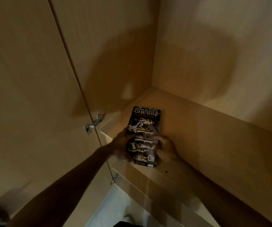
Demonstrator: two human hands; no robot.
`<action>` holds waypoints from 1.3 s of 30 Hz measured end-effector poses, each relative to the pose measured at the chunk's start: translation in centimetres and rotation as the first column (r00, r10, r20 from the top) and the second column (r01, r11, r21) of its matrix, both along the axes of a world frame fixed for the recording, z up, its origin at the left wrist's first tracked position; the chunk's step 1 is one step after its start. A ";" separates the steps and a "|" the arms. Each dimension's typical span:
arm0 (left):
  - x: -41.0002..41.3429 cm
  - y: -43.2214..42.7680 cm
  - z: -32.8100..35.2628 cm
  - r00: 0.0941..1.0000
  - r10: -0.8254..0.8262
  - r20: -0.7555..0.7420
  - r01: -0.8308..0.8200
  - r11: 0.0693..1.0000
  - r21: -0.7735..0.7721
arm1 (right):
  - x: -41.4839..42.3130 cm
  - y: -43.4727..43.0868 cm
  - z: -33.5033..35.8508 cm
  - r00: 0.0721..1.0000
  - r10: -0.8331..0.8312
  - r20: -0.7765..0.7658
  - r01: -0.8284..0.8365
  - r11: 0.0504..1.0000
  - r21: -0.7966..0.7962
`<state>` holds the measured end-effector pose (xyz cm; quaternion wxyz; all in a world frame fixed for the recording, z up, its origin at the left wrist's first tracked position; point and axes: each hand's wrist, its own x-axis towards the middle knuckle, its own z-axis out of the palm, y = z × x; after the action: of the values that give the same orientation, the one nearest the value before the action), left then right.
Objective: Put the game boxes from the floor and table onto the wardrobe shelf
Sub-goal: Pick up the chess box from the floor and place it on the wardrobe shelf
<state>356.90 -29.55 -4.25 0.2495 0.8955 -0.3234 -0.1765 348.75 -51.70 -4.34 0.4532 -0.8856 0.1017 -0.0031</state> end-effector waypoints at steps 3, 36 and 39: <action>0.6 0.7 1.0 0.978 0.175 0.112 -0.178 0.984 0.018 | 1.0 -0.1 0.0 0.992 0.103 0.078 -0.100 0.994 -0.038; -7.0 1.4 -2.2 0.611 0.767 -0.198 -0.772 0.521 -0.363 | 3.1 3.5 -0.9 0.960 0.280 0.033 -0.278 0.924 0.262; -13.0 2.4 -3.5 0.506 0.804 -0.313 -0.847 0.395 -0.354 | -0.2 4.8 -2.0 0.936 0.353 0.014 -0.337 0.881 0.332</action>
<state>343.90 -27.10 -7.77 0.5245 0.8392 0.1427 0.0132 348.55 -46.92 -6.32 0.5853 -0.8011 -0.0476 0.1154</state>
